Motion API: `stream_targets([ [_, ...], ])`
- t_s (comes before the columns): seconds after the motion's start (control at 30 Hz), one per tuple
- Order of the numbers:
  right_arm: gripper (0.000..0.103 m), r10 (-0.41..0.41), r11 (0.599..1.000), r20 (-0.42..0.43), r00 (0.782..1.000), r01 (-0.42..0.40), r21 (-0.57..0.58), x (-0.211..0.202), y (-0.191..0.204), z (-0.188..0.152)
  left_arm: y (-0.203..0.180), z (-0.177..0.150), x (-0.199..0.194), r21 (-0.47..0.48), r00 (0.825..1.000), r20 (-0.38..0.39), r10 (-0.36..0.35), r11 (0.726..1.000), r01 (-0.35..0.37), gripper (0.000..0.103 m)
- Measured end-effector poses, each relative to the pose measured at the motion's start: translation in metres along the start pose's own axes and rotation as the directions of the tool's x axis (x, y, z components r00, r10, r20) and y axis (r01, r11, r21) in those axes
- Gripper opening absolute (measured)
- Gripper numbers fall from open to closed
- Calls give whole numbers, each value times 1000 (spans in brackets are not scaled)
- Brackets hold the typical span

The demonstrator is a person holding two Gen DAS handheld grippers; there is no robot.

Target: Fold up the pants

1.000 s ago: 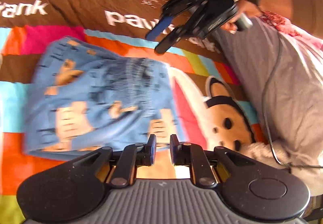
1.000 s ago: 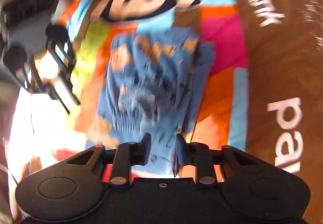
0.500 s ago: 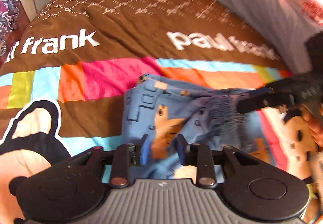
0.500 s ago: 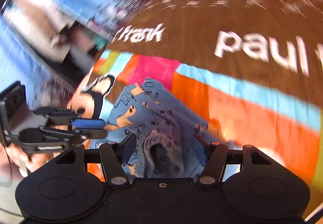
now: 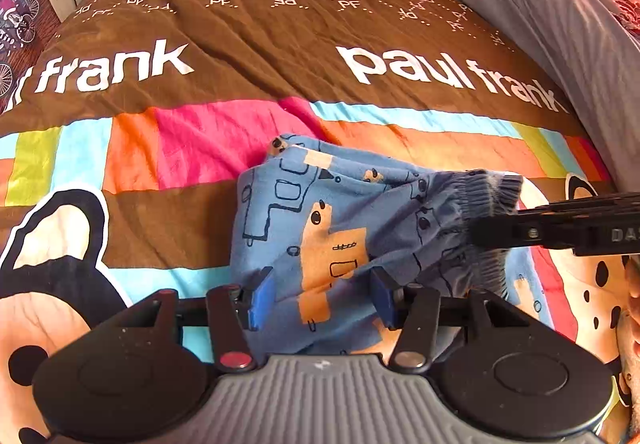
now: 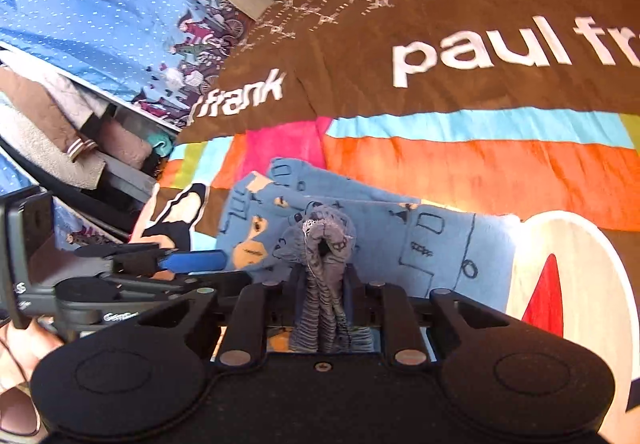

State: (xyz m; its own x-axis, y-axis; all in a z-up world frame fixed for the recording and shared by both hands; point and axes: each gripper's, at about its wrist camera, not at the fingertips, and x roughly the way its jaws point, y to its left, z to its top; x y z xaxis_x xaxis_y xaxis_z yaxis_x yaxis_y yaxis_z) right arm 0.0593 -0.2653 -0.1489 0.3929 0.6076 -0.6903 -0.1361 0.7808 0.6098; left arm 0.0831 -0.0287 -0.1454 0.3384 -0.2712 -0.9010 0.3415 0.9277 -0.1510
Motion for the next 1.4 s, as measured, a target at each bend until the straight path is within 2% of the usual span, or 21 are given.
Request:
stream_targets([
  [0.2, 18, 18, 999, 15, 1000, -18, 28, -27, -2, 3, -7, 0, -6, 19, 1000, 6, -26, 999, 26, 65],
  [0.4, 18, -51, 996, 3, 999, 50, 70, -37, -28, 3, -18, -4, 3, 41, 999, -19, -44, 998, 45, 68],
  [0.43, 20, -69, 994, -5, 998, 70, 79, -33, -33, 1, -20, -6, 5, 45, 999, -24, -43, 998, 44, 70],
  [0.47, 29, -92, 992, -19, 996, 93, 89, -29, -38, -1, -22, -7, 7, 49, 999, -27, -42, 998, 44, 70],
  [0.53, 37, -146, 982, -38, 989, 149, 119, -25, -46, -6, -26, -10, 9, 57, 998, -33, -47, 997, 49, 71],
  [0.63, 41, -174, 978, 60, 983, 165, 128, -44, -40, -3, -30, -16, 8, 80, 998, -31, -48, 996, 50, 73],
  [0.7, 45, -143, 987, 119, 982, 133, 86, -54, -26, 3, -33, -23, 8, 106, 999, -27, -38, 994, 40, 74],
  [0.77, 51, -69, 996, 145, 987, 59, 70, -52, -15, 8, -38, -30, 7, 143, 1000, -21, -20, 989, 23, 74],
  [0.87, 54, 45, 997, 89, 995, -50, 60, -24, -9, 14, -46, -40, 1, 190, 1000, 0, 2, 982, -1, 74],
  [0.93, 54, 114, 984, 21, 993, -116, 133, 2, -21, 10, -49, -47, -4, 214, 1000, 3, 0, 977, -1, 76],
  [1.0, 47, 67, 979, -22, 998, -61, 196, 13, -39, 1, -51, -56, -9, 246, 1000, -14, 2, 969, 1, 80],
  [1.03, 30, 50, 975, -19, 999, -45, 217, 10, -47, -4, -51, -63, -10, 259, 1000, -27, 0, 966, 7, 82],
  [1.07, 21, 34, 972, -13, 999, -30, 233, 3, -54, -8, -52, -70, -10, 267, 999, -44, -1, 964, 13, 82],
  [1.1, 21, 28, 970, -6, 1000, -25, 241, -4, -57, -11, -51, -77, -11, 273, 998, -60, 0, 962, 17, 82],
  [1.13, 24, 22, 973, 3, 1000, -22, 232, -13, -56, -13, -52, -83, -13, 280, 998, -62, 2, 960, 16, 81],
  [1.23, 61, 22, 993, 37, 999, -26, 113, -31, -31, -9, -48, -91, -25, 270, 1000, -31, 6, 963, 3, 80],
  [1.3, 62, 47, 999, 31, 998, -46, -17, -29, -8, 4, -43, -88, -29, 247, 1000, -17, 17, 969, -12, 80],
  [1.4, 62, 102, 973, -8, 995, -102, -207, -1, 26, 27, -37, -83, -24, 200, 1000, -25, 18, 980, -13, 81],
])
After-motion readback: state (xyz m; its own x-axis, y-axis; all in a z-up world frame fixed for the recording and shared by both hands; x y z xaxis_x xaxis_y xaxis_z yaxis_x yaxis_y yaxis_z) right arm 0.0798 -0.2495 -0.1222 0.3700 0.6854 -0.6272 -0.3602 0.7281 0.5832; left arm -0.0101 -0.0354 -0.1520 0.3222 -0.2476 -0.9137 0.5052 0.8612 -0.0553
